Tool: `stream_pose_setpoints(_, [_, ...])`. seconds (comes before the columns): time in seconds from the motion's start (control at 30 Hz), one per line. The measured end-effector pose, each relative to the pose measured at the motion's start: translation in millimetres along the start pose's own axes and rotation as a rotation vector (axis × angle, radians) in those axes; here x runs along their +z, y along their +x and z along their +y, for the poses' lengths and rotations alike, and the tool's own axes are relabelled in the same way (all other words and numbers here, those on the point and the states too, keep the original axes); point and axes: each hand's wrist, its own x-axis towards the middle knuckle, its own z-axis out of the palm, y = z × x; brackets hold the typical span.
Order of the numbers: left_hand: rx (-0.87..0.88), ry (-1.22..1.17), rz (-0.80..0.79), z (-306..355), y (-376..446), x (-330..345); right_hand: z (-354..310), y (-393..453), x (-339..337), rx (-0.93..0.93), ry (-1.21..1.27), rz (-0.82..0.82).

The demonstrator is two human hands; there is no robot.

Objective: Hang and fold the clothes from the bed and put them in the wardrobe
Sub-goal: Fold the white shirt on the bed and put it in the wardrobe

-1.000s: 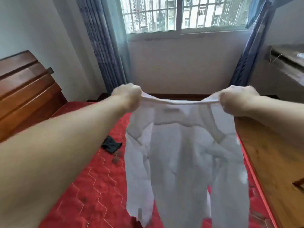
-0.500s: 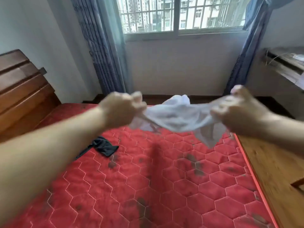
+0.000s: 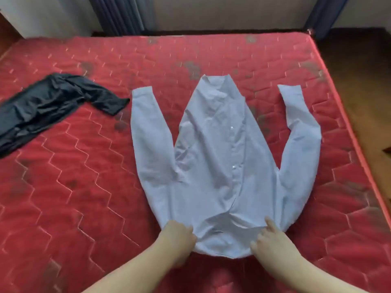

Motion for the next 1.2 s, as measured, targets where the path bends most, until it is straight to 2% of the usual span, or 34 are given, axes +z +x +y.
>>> stream_pose_setpoints(0.13, [0.027,-0.064,-0.161,34,10,57,-46,-23,61,-0.072,0.028,-0.236])
stream_pose_setpoints(0.2, [0.042,-0.103,-0.257,44,7,70,-61,-29,66,-0.144,0.038,-0.468])
stream_pose_setpoints(0.23, [0.055,-0.133,-0.308,48,4,75,-64,-35,68,-0.268,0.037,-0.546])
stream_pose_setpoints(0.27, [0.073,-0.182,-0.372,50,2,79,-75,-36,69,-0.288,0.057,-0.608])
stream_pose_setpoints(0.3, [0.093,-0.250,-0.449,49,1,80,-82,-41,77,-0.250,0.079,-0.570])
stream_pose_setpoints(0.33, [0.099,-0.359,-0.554,46,2,80,-83,-52,73,-0.181,0.216,-0.745])
stream_pose_setpoints(0.37, [0.087,-0.534,-0.668,41,4,75,-77,-52,69,0.047,0.474,-0.919])
stream_pose_setpoints(0.4, [0.070,-0.712,-0.687,36,10,69,-76,-57,72,0.376,0.596,-0.912])
stream_pose_setpoints(0.43, [0.044,-0.827,-0.565,30,19,60,-71,-47,76,0.359,0.887,-0.680])
stream_pose_setpoints(0.47, [-0.002,-0.845,-0.326,22,32,51,-57,-24,71,0.321,1.065,-0.631])
stream_pose_setpoints(0.5, [-0.066,-0.784,-0.025,12,48,42,-39,9,62,0.369,1.203,-0.545])
stream_pose_setpoints(0.53, [-0.121,-0.703,0.247,2,66,32,-22,28,55,0.467,1.227,-0.409])
stream_pose_setpoints(0.57, [-0.152,-0.620,0.450,-8,83,23,-1,45,58,0.524,1.188,-0.156])
stream_pose_setpoints(0.6, [-0.157,-0.541,0.560,-19,101,15,8,66,60,0.557,0.990,0.011])
stream_pose_setpoints(0.67, [-0.139,-0.391,0.533,-38,138,7,25,96,73,0.527,0.689,0.088])
stream_pose_setpoints(0.73, [-0.161,-0.338,0.450,-50,169,7,31,122,90,0.451,0.540,0.067])
stream_pose_setpoints(0.77, [-0.197,-0.350,0.467,-55,182,12,35,131,98,0.445,0.505,0.085])
stream_pose_setpoints(0.93, [-0.379,-0.452,0.646,-78,203,45,55,147,133,0.517,0.482,0.103])
stream_pose_setpoints(1.1, [-0.618,-0.591,0.669,-106,182,51,74,141,135,0.635,0.513,0.071])
stream_pose_setpoints(1.13, [-0.621,-0.622,0.699,-110,178,44,76,145,131,0.659,0.535,0.083])
stream_pose_setpoints(1.2, [-0.493,-0.602,0.778,-116,180,24,82,159,123,0.697,0.578,0.174])
